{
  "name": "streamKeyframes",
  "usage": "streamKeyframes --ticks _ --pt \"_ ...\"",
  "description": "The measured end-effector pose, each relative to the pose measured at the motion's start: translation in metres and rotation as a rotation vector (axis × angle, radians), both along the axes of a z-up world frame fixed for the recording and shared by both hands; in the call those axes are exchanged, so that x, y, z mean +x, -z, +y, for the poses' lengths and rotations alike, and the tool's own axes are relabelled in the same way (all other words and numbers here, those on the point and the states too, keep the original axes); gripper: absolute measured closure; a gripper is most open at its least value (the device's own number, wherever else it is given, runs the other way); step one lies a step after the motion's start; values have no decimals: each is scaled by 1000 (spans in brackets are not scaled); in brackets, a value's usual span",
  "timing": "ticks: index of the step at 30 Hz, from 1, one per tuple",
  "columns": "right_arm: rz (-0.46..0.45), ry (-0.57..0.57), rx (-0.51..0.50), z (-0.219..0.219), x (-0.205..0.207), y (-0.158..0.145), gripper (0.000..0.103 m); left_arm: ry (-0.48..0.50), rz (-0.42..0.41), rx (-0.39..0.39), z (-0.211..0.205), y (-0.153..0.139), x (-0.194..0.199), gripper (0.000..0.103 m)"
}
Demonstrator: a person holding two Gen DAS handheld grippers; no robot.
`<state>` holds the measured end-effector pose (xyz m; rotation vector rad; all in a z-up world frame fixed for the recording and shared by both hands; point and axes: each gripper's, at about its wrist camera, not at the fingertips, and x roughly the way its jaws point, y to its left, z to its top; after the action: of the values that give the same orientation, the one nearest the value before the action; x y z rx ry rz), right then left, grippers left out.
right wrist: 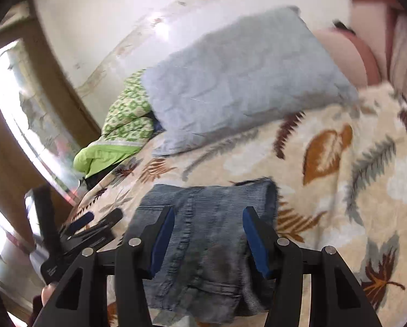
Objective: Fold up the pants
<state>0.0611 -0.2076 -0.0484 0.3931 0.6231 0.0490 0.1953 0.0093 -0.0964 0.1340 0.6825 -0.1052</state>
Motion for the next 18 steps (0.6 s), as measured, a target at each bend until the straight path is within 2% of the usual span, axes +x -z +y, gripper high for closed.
streamKeyframes --ticks 3,5,7,12,18 --pt "-19 -3 -56 20 -7 -2 47 12 -33 24 -5 -5 -6 9" --pt "-28 12 -79 28 -9 0 47 20 -34 14 -7 -8 -7 9" --pt "-15 13 -76 29 -4 6 47 29 -33 13 -10 -8 -8 9" --pt "23 35 -142 26 15 21 46 47 -28 43 -19 -5 -6 9" --pt "69 50 -150 19 30 37 47 43 -10 55 -19 0 -1 9"
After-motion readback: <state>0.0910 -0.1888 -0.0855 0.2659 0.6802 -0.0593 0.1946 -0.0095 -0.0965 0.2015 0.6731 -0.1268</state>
